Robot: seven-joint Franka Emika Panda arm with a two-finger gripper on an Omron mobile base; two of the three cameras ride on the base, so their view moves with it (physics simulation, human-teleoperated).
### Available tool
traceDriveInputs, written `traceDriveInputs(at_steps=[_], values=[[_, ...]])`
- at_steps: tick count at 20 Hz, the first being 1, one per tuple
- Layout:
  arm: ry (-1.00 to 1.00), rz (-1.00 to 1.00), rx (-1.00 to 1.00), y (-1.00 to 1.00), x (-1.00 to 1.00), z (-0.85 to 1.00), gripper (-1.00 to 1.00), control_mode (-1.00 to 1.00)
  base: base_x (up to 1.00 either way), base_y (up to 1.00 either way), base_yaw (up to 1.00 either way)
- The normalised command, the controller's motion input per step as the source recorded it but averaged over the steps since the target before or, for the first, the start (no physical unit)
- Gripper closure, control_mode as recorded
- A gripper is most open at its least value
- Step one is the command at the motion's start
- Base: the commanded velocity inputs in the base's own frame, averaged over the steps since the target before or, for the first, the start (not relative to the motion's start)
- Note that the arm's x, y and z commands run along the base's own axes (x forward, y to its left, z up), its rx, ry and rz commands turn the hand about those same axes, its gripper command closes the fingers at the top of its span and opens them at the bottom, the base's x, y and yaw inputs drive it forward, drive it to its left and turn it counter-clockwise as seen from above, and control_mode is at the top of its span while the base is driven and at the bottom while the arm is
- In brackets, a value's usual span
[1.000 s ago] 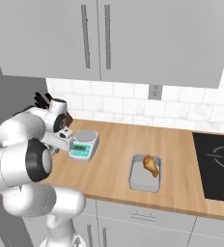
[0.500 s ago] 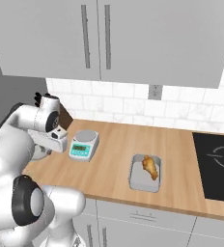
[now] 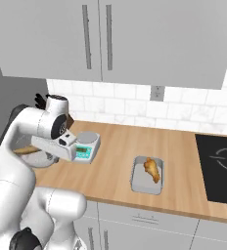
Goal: Take the meat container that has the chicken drumstick and place it on the second highest rack of the freezer. Then take the vegetable container that has the sweet potato and lime and place it on the highest rack of the freezer.
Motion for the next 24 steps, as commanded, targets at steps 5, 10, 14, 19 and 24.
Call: traceDriveInputs(at_steps=[5,10,14,19,24], values=[[0.0,-0.09,-0.01,-0.73,-0.42,0.67,1.0,-1.0,0.0,0.0,0.0],[0.07,-0.14,0.0,-0.68,-0.3,0.71,1.0,-1.0,0.0,0.0,0.0],[-0.01,-0.09,-0.02,-0.32,-0.34,0.63,1.0,-1.0,0.0,0.0,0.0],[-0.1,-0.02,-0.01,-0.24,-0.33,0.6,1.0,-1.0,0.0,0.0,0.0],[-0.02,0.0,0.0,-0.01,-0.33,0.38,1.0,-1.0,0.0,0.0,0.0]])
